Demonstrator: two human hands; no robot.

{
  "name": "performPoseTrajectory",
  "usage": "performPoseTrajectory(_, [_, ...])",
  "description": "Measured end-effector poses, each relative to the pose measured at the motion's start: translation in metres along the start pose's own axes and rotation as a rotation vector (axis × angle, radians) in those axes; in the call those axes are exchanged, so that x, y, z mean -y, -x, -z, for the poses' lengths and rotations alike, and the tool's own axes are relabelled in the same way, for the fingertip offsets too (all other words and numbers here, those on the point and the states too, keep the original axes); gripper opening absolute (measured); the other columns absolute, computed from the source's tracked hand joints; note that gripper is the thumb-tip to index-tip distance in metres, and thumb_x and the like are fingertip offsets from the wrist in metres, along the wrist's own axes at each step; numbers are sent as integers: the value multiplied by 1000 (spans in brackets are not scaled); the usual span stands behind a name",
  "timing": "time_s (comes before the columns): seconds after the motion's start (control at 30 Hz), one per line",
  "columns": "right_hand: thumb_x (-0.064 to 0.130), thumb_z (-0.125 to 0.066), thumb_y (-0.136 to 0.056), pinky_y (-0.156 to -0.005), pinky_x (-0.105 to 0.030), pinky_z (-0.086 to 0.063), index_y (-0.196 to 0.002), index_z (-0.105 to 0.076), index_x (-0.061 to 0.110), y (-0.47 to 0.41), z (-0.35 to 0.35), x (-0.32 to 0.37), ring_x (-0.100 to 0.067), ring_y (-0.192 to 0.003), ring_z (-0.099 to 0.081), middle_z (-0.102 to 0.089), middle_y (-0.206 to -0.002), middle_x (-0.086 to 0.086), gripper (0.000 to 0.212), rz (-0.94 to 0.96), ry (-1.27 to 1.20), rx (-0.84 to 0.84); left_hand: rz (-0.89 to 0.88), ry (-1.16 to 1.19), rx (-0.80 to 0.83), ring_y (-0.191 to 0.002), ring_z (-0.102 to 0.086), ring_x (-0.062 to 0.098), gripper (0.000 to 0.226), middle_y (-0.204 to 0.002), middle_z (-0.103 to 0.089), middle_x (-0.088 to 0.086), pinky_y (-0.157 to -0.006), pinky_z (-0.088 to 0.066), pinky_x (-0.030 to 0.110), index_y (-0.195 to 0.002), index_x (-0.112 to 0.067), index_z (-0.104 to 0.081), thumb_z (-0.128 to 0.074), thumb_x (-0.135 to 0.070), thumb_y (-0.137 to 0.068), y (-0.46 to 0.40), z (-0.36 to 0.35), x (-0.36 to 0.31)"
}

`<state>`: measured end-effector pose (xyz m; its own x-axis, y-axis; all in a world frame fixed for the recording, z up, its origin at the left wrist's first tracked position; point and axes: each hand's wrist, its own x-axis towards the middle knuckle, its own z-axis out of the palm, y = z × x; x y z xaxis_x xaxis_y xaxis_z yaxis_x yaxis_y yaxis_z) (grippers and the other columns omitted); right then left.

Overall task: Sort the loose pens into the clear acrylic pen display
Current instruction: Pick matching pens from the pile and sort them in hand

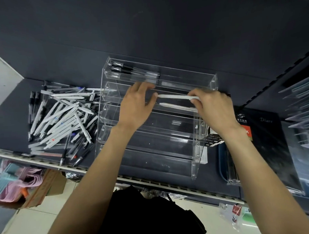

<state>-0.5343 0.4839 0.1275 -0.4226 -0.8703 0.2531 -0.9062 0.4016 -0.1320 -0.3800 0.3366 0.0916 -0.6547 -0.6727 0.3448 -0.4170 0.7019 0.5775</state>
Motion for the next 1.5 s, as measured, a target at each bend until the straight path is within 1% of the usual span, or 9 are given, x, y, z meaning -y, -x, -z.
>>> performPoseTrajectory(0.13, [24,-49,-97,-65,-35,-50,-110,-63,17,-5,-16,-2,-29,-87,-66,-66,-104,-2,20,34,125,122,-79,-36,194,-79,-55,12,25,-117,-61,2,-81,-50,31,-116,-17,-64,-52,-27,-97,-5,-3,1])
performPoseTrajectory(0.5, [2,-53,-89,-74,-32,-46,-103,-69,25,-15,-16,-15,-26,-96,-63,-69,-103,-2,32,41,129,253,-104,-197,360,-110,-53,25,34,-116,-62,4,-96,-40,38,-120,-21,-63,-38,-34,-101,-3,-15,-10])
performPoseTrajectory(0.67, [-8,-42,-85,-85,-40,-49,-110,-69,14,-11,-7,-10,-32,-103,-58,-61,-117,-8,43,47,87,333,-108,-236,331,-112,-51,25,36,-120,-60,4,-98,-37,39,-120,-20,-64,-38,-35,-101,0,-21,-9])
performPoseTrajectory(0.93, [-10,-41,-85,-78,-39,-48,-128,-55,12,1,-5,0,-35,-103,-59,-58,-123,-10,50,8,82,287,-152,-180,319,-114,-51,26,38,-120,-60,5,-99,-37,38,-128,-19,-58,-39,-37,-100,1,-21,-5])
performPoseTrajectory(1.1, [0,-47,-89,-69,-38,-54,-118,-63,12,12,-1,32,-30,-87,-67,-68,-105,-8,35,-31,-83,-82,-239,13,-58,-88,-63,20,30,-97,-69,3,-78,-51,33,-112,-11,-66,-45,-24,-97,19,15,9])
performPoseTrajectory(1.2, [8,-47,-91,-72,-33,-54,-114,-64,13,21,-1,87,-19,-86,-66,-70,-97,-2,29,3,-334,-239,-158,132,-348,-72,-62,17,24,-85,-69,3,-64,-50,32,-101,-6,-68,-47,-14,-96,52,58,38])
performPoseTrajectory(1.3, [6,-50,-90,-78,-29,-52,-111,-66,13,24,-19,156,-13,-87,-65,-70,-95,1,26,94,-509,-219,72,175,-444,-72,-61,20,23,-83,-67,2,-62,-46,33,-99,-8,-66,-44,-15,-96,93,107,88])
performPoseTrajectory(1.4, [8,-53,-90,-78,-35,-53,-110,-66,15,20,-52,218,-15,-88,-63,-69,-98,0,25,165,-542,-19,362,71,-252,-83,-62,19,19,-89,-64,-10,-70,-49,35,-104,-18,-66,-49,-19,-94,121,145,157])
performPoseTrajectory(1.5, [15,-49,-95,-82,-35,-51,-123,-58,21,10,-86,264,-15,-100,-56,-60,-114,3,31,174,-466,289,478,-129,89,-98,-60,30,25,-107,-65,5,-83,-50,41,-112,-18,-66,-61,-13,-88,136,165,225])
